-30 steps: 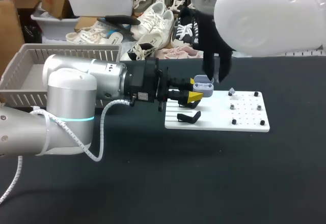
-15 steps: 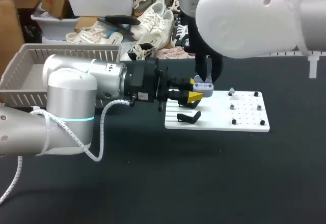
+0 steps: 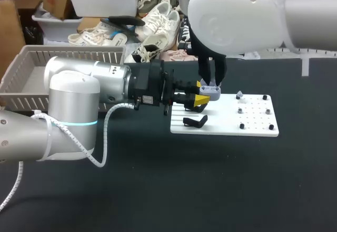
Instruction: Pick up each earbud case from the left stands, insert the matching earbuds, close the lid, and place the case in the box.
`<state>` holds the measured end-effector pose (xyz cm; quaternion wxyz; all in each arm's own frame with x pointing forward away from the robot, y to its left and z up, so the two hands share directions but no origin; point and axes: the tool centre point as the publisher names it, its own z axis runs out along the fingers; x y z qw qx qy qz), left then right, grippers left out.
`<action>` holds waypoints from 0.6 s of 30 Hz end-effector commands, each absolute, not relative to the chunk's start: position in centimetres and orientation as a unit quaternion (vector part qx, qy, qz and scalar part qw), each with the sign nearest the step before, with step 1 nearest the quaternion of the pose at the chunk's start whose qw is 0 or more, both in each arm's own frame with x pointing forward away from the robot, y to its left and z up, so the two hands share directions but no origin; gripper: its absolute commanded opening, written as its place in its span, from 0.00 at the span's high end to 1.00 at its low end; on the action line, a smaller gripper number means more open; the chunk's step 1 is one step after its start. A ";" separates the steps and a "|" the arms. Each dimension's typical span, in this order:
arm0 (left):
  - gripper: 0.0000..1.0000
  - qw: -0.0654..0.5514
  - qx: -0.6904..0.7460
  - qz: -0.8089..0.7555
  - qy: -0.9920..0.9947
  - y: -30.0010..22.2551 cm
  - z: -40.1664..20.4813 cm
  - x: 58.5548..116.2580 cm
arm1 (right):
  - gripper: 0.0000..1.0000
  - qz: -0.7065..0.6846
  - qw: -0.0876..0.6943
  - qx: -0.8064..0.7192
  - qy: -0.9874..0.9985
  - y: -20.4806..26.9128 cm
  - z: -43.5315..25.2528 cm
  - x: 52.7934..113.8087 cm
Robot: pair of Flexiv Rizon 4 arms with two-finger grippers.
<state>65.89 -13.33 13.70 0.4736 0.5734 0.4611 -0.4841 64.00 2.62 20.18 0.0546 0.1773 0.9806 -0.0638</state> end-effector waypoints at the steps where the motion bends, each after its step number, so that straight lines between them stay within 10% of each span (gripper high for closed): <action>1: 1.00 0.473 0.574 -0.485 0.460 -13.4 13.7 66.0 | 1.00 -0.069 0.049 0.179 0.980 2.8 19.9 64.3; 18: 1.00 0.473 0.574 -0.485 0.460 -13.4 13.7 66.0 | 1.00 -0.072 0.041 0.183 0.980 2.3 19.3 64.4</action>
